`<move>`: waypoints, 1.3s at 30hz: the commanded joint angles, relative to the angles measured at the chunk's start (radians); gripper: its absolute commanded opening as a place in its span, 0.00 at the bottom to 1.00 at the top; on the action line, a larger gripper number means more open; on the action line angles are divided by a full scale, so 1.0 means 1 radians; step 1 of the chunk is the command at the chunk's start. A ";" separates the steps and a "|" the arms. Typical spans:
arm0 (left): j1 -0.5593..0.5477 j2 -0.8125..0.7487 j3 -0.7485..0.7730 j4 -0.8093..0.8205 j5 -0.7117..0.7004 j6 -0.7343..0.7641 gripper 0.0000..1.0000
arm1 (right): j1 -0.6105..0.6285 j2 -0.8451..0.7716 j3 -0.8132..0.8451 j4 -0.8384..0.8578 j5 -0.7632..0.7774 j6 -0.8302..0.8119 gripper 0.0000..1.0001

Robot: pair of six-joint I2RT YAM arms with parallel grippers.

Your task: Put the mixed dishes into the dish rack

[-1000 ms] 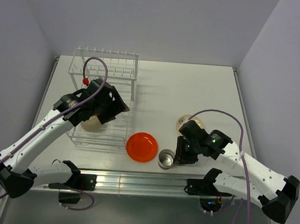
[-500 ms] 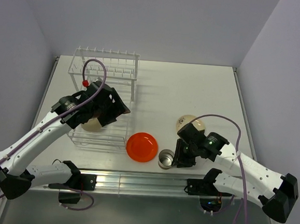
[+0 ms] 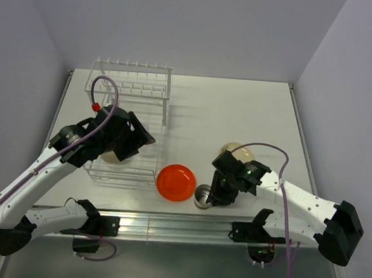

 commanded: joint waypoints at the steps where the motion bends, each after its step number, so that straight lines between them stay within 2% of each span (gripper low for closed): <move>1: -0.006 -0.039 0.033 -0.021 -0.022 -0.017 0.75 | 0.003 0.016 0.010 0.024 0.048 0.030 0.37; 6: -0.006 -0.056 0.014 -0.016 -0.016 -0.017 0.75 | 0.007 0.035 0.010 0.020 0.090 0.048 0.35; 9: -0.006 -0.057 0.011 -0.004 -0.004 -0.012 0.75 | 0.007 0.035 0.008 0.020 0.101 0.056 0.29; 11: -0.008 -0.051 0.019 -0.003 0.002 -0.006 0.75 | 0.011 0.023 0.012 0.020 0.106 0.058 0.19; 16: -0.006 -0.031 0.054 -0.001 0.002 0.011 0.74 | 0.020 0.021 0.057 0.009 0.101 0.030 0.00; 23: -0.008 -0.019 0.091 0.043 0.028 0.025 0.74 | 0.030 0.000 0.249 -0.140 0.173 -0.024 0.00; 27: -0.006 -0.011 0.085 0.149 0.120 0.083 0.78 | 0.027 -0.017 0.396 -0.216 0.189 -0.119 0.00; 28: -0.006 -0.013 0.073 0.198 0.202 0.136 0.80 | 0.022 -0.014 0.427 -0.221 0.180 -0.139 0.00; 31: -0.003 -0.022 -0.001 0.374 0.322 0.192 0.84 | -0.015 0.021 0.521 -0.206 0.051 -0.199 0.00; 32: -0.003 -0.025 -0.033 0.417 0.403 0.196 0.84 | -0.029 0.024 0.551 -0.191 0.008 -0.212 0.00; 35: 0.000 -0.036 -0.093 0.591 0.546 0.187 0.86 | -0.110 0.020 0.577 -0.123 -0.171 -0.240 0.00; 39: 0.010 -0.063 -0.180 0.840 0.681 0.131 0.89 | -0.281 -0.010 0.558 -0.023 -0.453 -0.258 0.00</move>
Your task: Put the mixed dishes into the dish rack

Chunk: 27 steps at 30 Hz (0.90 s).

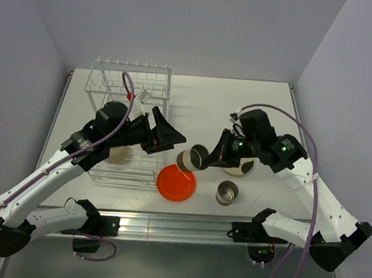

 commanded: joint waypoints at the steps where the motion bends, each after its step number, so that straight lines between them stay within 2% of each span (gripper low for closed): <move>1: 0.010 -0.045 -0.056 0.394 0.212 -0.043 0.89 | -0.118 -0.039 0.002 0.142 -0.300 -0.038 0.00; 2: 0.011 -0.053 -0.090 0.448 0.247 -0.059 0.89 | -0.179 -0.045 -0.010 0.163 -0.407 -0.021 0.00; 4: 0.013 -0.053 -0.110 0.568 0.269 -0.094 0.90 | -0.227 -0.064 -0.057 0.242 -0.503 0.013 0.00; 5: 0.013 -0.053 -0.119 0.591 0.278 -0.099 0.90 | -0.245 -0.071 -0.071 0.275 -0.576 0.039 0.00; 9: 0.013 -0.011 -0.100 0.585 0.309 -0.078 0.91 | -0.246 -0.099 -0.130 0.453 -0.663 0.198 0.00; 13: 0.013 0.012 -0.086 0.599 0.335 -0.073 0.91 | -0.246 -0.110 -0.142 0.476 -0.689 0.234 0.00; 19: 0.013 0.024 -0.066 0.538 0.337 -0.018 0.90 | -0.244 -0.108 -0.119 0.539 -0.729 0.309 0.00; 27: 0.013 -0.027 -0.162 0.743 0.397 -0.087 0.90 | -0.244 -0.099 -0.130 0.611 -0.743 0.366 0.00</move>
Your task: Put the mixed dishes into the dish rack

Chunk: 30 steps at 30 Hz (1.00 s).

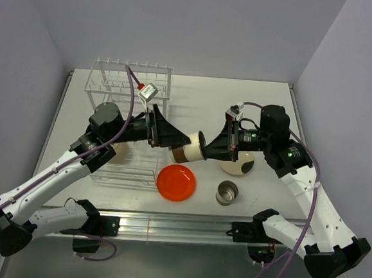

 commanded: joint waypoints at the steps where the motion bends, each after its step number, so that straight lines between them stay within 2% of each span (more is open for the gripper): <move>1: -0.002 -0.053 -0.044 0.176 0.057 -0.033 0.90 | -0.001 -0.008 0.017 0.113 -0.050 0.047 0.00; 6: -0.004 -0.108 -0.111 0.290 0.077 -0.096 0.90 | -0.004 -0.004 -0.009 0.194 -0.062 0.105 0.00; 15: -0.002 -0.151 -0.157 0.311 0.043 -0.120 0.88 | -0.009 0.000 -0.025 0.219 -0.050 0.122 0.00; 21: -0.002 -0.156 -0.156 0.320 0.012 -0.126 0.84 | -0.007 -0.025 -0.075 0.334 -0.042 0.211 0.00; 25: -0.004 -0.145 -0.153 0.339 0.009 -0.140 0.77 | -0.007 -0.030 -0.088 0.328 -0.037 0.211 0.00; 28: -0.004 -0.142 -0.154 0.352 0.006 -0.148 0.68 | -0.007 -0.037 -0.103 0.358 -0.036 0.233 0.00; 29: -0.004 -0.142 -0.157 0.360 0.005 -0.157 0.60 | -0.006 -0.036 -0.106 0.364 -0.036 0.234 0.00; 30: -0.004 -0.142 -0.162 0.365 0.000 -0.162 0.57 | -0.006 -0.036 -0.108 0.365 -0.037 0.233 0.00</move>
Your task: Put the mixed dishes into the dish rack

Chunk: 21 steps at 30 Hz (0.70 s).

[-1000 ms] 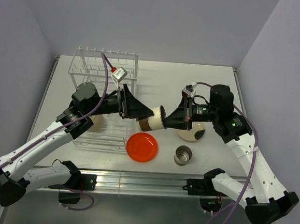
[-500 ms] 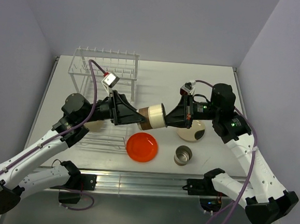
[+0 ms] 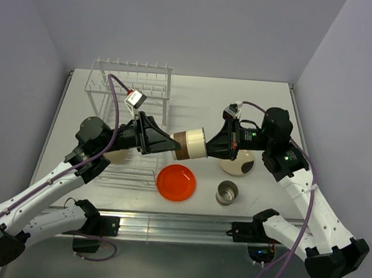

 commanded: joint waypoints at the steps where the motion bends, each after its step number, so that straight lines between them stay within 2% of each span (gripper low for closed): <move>1: -0.005 -0.012 0.008 0.117 0.000 -0.035 0.54 | -0.007 -0.007 -0.013 0.064 0.028 0.009 0.00; 4: -0.004 -0.007 0.005 0.134 -0.002 -0.043 0.44 | -0.006 0.001 -0.004 0.058 0.028 -0.003 0.00; 5: -0.004 -0.007 0.008 0.133 -0.002 -0.040 0.31 | -0.007 0.005 0.005 0.055 0.028 -0.009 0.02; 6: -0.004 -0.009 0.013 0.122 -0.011 -0.035 0.21 | -0.007 0.008 0.013 0.048 0.028 -0.027 0.08; 7: -0.004 -0.013 0.017 0.101 -0.017 -0.029 0.12 | -0.007 0.011 0.023 0.032 0.034 -0.046 0.36; 8: -0.004 -0.018 0.025 0.067 -0.028 -0.008 0.00 | -0.007 0.016 0.042 -0.042 0.047 -0.070 0.47; 10: -0.005 -0.041 0.057 -0.080 -0.075 0.029 0.00 | -0.009 0.027 0.105 -0.148 0.106 -0.182 0.81; 11: -0.002 -0.049 0.085 -0.134 -0.094 0.072 0.00 | -0.009 0.040 0.150 -0.249 0.125 -0.216 0.83; 12: -0.001 -0.059 0.098 -0.262 -0.120 0.094 0.00 | -0.010 0.048 0.166 -0.290 0.143 -0.246 0.83; 14: 0.007 -0.095 0.118 -0.370 -0.212 0.123 0.00 | -0.032 0.057 0.198 -0.406 0.198 -0.311 0.83; 15: 0.010 -0.107 0.137 -0.475 -0.241 0.129 0.00 | -0.047 0.059 0.215 -0.454 0.227 -0.334 0.83; 18: 0.010 -0.147 0.217 -0.666 -0.406 0.160 0.00 | -0.101 0.089 0.338 -0.701 0.420 -0.522 0.83; 19: 0.010 -0.170 0.233 -0.787 -0.459 0.149 0.00 | -0.119 0.100 0.370 -0.757 0.524 -0.553 0.83; 21: 0.010 -0.190 0.266 -0.890 -0.607 0.125 0.00 | -0.128 0.131 0.456 -0.868 0.612 -0.610 0.83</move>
